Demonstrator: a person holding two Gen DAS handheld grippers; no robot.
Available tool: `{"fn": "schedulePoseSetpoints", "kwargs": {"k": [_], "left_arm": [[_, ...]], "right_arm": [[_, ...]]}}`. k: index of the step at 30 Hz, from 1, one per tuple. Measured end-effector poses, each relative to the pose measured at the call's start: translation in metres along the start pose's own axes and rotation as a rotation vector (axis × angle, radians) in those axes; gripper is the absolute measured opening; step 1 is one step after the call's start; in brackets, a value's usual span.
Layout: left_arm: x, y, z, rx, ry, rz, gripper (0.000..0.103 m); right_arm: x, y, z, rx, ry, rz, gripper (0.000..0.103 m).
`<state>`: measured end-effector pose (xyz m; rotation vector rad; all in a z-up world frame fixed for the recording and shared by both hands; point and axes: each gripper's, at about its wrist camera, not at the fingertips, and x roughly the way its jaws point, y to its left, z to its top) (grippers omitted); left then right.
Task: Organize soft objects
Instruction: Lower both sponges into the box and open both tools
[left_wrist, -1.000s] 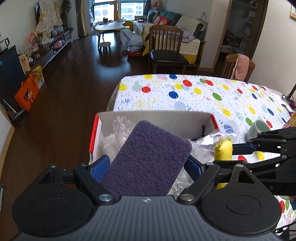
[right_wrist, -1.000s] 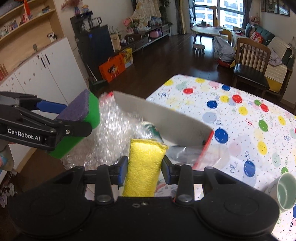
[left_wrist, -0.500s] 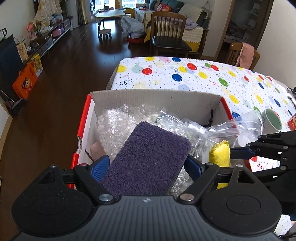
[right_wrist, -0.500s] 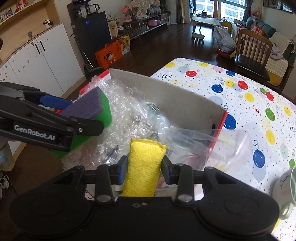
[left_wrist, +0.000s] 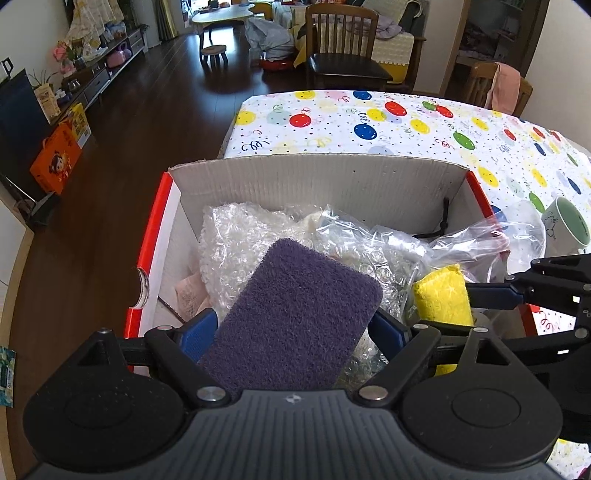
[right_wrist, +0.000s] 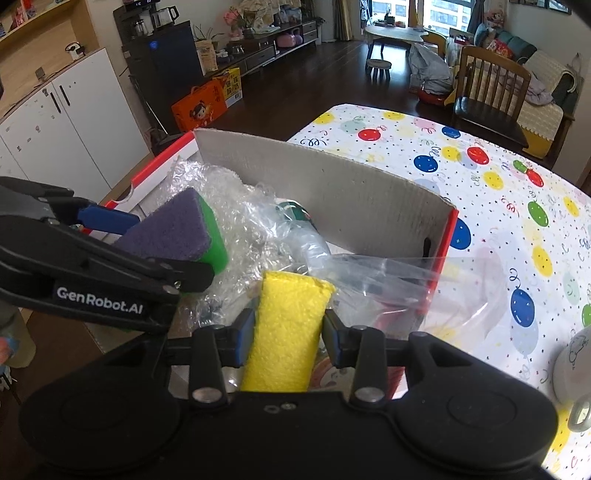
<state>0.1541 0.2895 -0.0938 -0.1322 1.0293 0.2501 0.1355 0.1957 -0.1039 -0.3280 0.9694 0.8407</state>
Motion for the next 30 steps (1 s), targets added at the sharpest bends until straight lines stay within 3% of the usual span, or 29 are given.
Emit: {"fn": "schedulePoseSetpoints", "kwargs": {"k": [5,7,17,19,30], "left_arm": [[0.005,0.0,0.0,-0.01,0.013,-0.013,0.089],[0.004,0.002,-0.001,-0.021,0.011,-0.02,0.089],[-0.017,0.008,-0.01,-0.039,-0.059,-0.055,0.09],[-0.025,0.009,-0.012,-0.047,-0.073,-0.061,0.09],[-0.085,0.002,-0.028,-0.064,-0.222,-0.067,0.09]], "right_arm": [[-0.002,-0.003,-0.001,0.006,0.003,0.027,0.049],[-0.004,-0.001,-0.003,-0.02,-0.004,0.031,0.058],[-0.038,0.001,-0.009,-0.041,-0.074,0.052,0.07],[-0.047,-0.001,-0.011,-0.033,-0.097,0.056,0.077],[-0.102,-0.01,-0.02,0.006,-0.252,0.063,0.081]]}}
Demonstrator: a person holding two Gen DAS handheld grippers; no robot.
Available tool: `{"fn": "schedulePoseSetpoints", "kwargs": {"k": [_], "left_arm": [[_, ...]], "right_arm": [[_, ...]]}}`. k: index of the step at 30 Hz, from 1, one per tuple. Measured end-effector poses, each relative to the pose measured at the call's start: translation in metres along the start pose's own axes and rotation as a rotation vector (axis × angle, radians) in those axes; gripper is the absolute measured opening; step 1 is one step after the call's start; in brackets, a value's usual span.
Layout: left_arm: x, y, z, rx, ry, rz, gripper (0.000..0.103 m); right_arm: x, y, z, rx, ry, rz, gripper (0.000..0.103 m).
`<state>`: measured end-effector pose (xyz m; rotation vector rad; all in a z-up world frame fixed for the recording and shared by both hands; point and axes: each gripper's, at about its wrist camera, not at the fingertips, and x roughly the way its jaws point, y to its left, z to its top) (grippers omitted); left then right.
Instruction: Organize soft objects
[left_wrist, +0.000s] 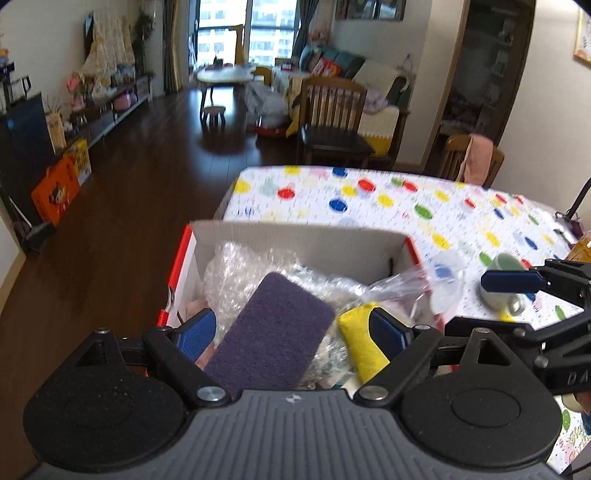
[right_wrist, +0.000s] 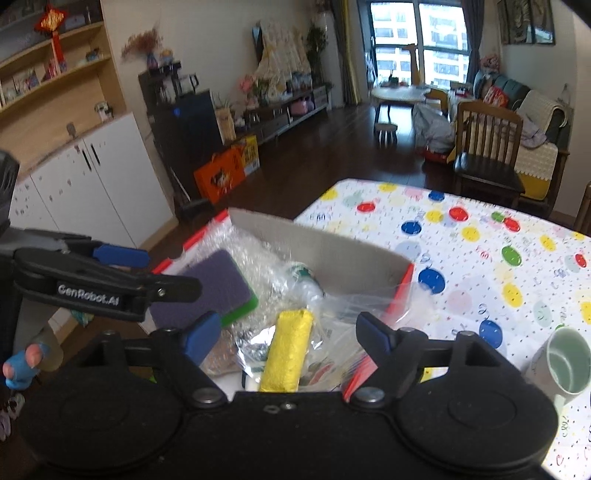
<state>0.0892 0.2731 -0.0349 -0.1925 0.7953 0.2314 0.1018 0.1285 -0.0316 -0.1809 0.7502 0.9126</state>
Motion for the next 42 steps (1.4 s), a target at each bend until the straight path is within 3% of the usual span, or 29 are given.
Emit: {"fn": "schedulePoseSetpoints", "kwargs": {"k": [6,19,24,27,33,42], "left_arm": [[-0.032,-0.011,0.0,0.004,-0.086,-0.008,0.09],[-0.077,-0.034,-0.009,0.023,-0.197,-0.031,0.09],[-0.094,-0.044,-0.019,0.045,-0.222,-0.052,0.091],[-0.101,-0.051,-0.025,0.067,-0.241,-0.049,0.102],[-0.11,-0.061,-0.035,0.097,-0.265,-0.059,0.103],[-0.114,-0.07,-0.05,0.134,-0.283,-0.009,0.103]], "right_arm": [[-0.03,-0.005,0.0,0.026,-0.094,-0.007,0.088],[-0.076,0.003,-0.018,0.002,-0.245,-0.006,0.103],[-0.091,0.005,-0.023,0.025,-0.297,-0.006,0.103],[-0.099,0.006,-0.027,0.035,-0.328,-0.012,0.103],[-0.109,0.013,-0.037,0.036,-0.366,-0.046,0.103],[-0.118,0.02,-0.053,0.086,-0.395,-0.121,0.103]]}}
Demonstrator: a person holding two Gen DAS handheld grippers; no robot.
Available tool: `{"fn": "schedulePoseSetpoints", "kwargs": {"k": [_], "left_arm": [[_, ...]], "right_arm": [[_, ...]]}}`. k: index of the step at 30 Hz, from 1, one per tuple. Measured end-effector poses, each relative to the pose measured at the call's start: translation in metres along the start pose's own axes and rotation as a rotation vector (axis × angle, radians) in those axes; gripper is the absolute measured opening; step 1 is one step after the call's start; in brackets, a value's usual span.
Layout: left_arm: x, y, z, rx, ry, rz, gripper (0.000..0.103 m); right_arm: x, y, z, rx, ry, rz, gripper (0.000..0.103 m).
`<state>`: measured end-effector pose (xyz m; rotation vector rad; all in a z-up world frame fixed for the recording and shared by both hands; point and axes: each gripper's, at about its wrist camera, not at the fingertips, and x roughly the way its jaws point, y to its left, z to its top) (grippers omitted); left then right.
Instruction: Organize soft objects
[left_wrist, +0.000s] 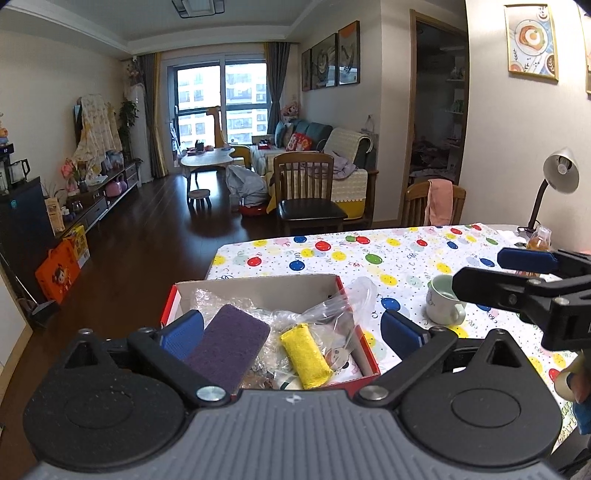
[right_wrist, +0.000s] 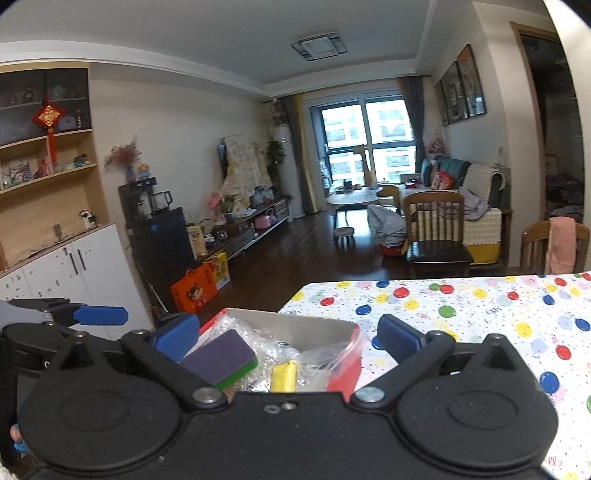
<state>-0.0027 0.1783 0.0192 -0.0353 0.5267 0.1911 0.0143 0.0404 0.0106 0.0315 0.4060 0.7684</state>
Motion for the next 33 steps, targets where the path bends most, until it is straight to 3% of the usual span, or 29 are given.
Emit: {"fn": "schedulePoseSetpoints", "kwargs": {"k": [16,33], "left_arm": [[-0.011,0.003,-0.004,-0.063,-0.039,-0.005,0.103],[-0.015,-0.001,-0.004,-0.056,-0.073,-0.015,0.103]], "right_arm": [[-0.004,0.003,-0.014,0.011,0.002,-0.061,0.103],[-0.008,-0.002,-0.018,0.032,-0.015,-0.133,0.103]]}}
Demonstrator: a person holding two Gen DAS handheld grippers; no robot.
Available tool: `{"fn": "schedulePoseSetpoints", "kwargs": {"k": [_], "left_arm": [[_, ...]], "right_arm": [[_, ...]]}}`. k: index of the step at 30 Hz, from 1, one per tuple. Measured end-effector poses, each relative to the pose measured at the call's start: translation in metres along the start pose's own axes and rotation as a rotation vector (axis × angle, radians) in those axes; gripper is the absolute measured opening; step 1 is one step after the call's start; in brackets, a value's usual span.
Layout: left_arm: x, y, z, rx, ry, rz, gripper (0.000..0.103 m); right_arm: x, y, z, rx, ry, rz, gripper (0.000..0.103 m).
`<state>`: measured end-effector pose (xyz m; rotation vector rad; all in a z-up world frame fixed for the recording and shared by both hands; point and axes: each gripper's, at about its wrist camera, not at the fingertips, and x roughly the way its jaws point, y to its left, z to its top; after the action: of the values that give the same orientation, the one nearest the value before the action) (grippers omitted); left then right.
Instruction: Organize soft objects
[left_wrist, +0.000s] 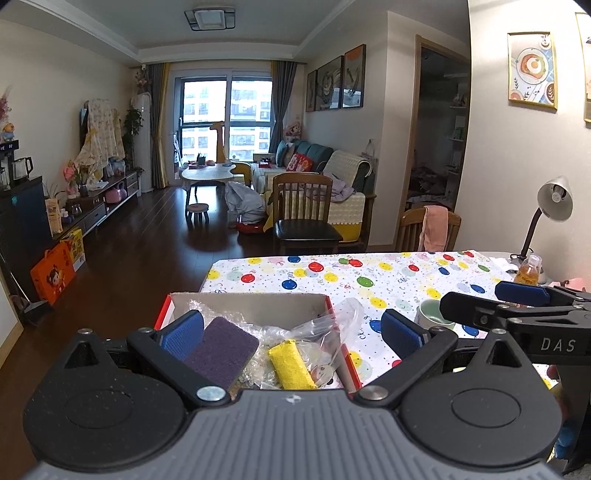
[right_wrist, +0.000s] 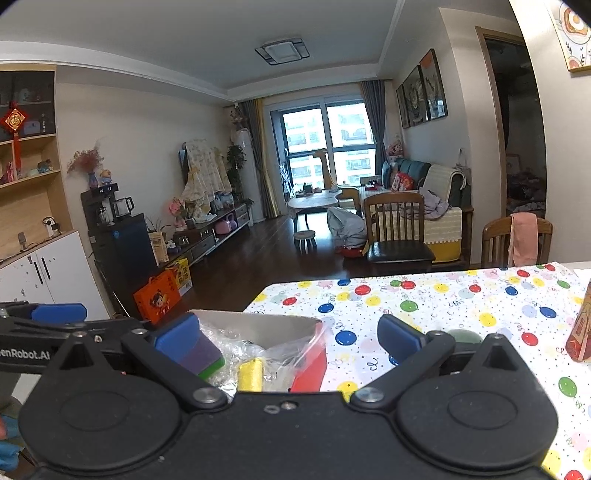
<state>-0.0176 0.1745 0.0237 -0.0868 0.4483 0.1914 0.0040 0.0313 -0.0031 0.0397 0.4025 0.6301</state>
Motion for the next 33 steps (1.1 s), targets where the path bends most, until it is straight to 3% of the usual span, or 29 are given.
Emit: {"fn": "schedulePoseSetpoints", "kwargs": {"k": [33], "left_arm": [[-0.012,0.0,0.001,-0.003,-0.027,-0.028,0.103]], "right_arm": [[-0.002,-0.002,0.003,-0.009,0.006,0.003,0.103]]}}
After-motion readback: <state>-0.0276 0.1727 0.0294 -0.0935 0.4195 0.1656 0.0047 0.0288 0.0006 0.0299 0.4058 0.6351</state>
